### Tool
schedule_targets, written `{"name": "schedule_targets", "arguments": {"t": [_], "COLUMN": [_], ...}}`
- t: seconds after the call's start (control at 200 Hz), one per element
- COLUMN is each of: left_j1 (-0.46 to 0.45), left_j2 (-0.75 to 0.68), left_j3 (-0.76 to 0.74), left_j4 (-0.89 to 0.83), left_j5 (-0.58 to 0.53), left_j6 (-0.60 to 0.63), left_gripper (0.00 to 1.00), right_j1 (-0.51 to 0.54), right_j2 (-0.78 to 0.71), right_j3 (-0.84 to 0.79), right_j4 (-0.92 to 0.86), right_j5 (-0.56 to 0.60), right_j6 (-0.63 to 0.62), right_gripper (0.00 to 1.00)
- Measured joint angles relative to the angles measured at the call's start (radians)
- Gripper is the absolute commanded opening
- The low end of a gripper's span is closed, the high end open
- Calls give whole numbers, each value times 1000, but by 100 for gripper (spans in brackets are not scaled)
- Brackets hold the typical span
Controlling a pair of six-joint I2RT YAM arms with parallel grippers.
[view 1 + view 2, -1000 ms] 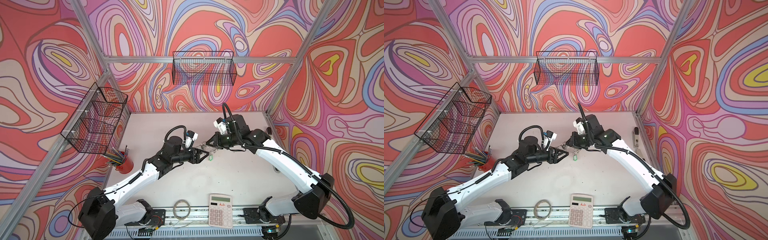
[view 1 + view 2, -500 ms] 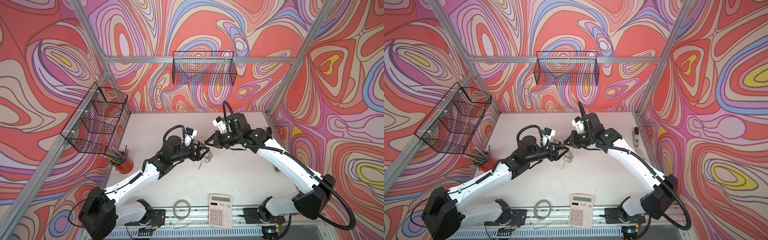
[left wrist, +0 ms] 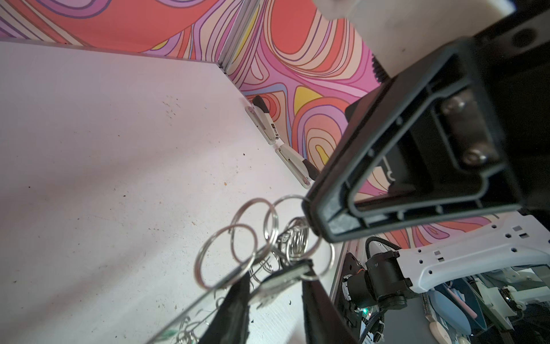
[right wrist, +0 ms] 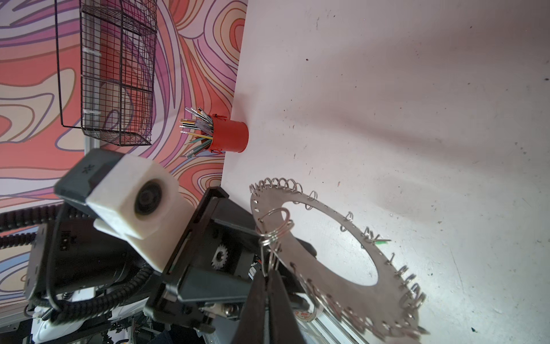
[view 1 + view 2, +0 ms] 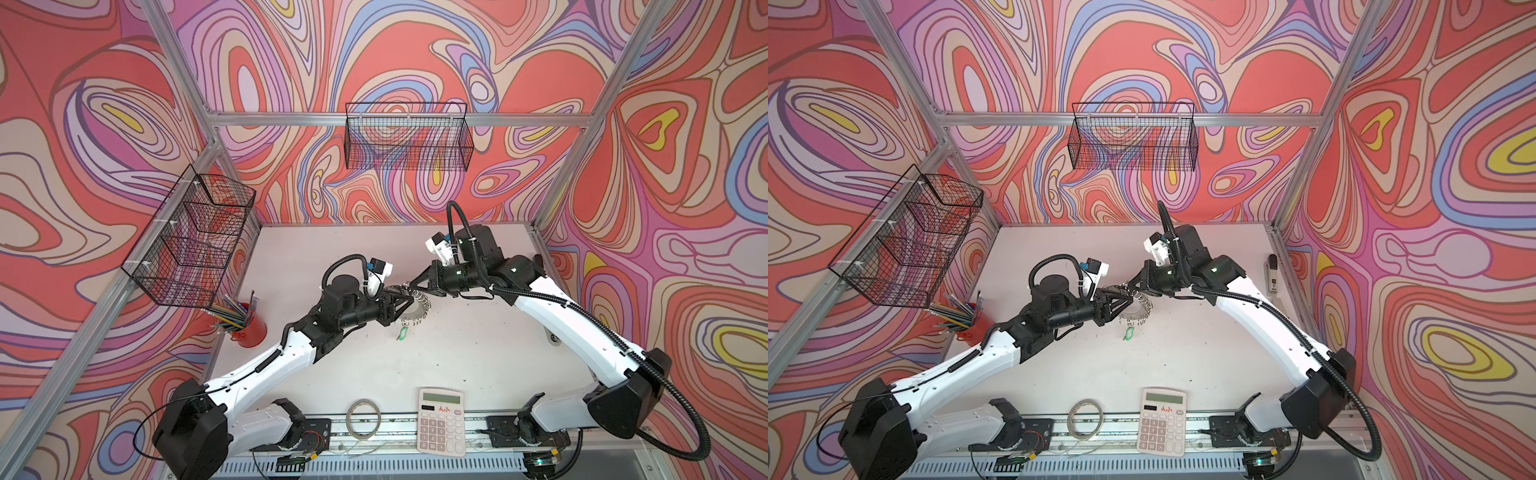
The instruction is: Put the keys on the keyring
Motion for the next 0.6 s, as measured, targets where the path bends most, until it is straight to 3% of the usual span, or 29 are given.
{"name": "schedule_targets", "arguments": {"t": [0.29,0.601], "left_j1": [-1,0], "left_j2": [-25,-27], "left_j3": [-1,0], "left_j4": [-9,-49], "left_j5": [8,-9], "left_j6": [0,-23], "left_gripper": [0,0], "right_j1": [-7,-18], "right_j2": [1,1], "right_j3": [0,0], "right_j4": [14,16], "right_j5": [-7,-32], "right_j6": [0,4], "right_gripper": [0,0]}}
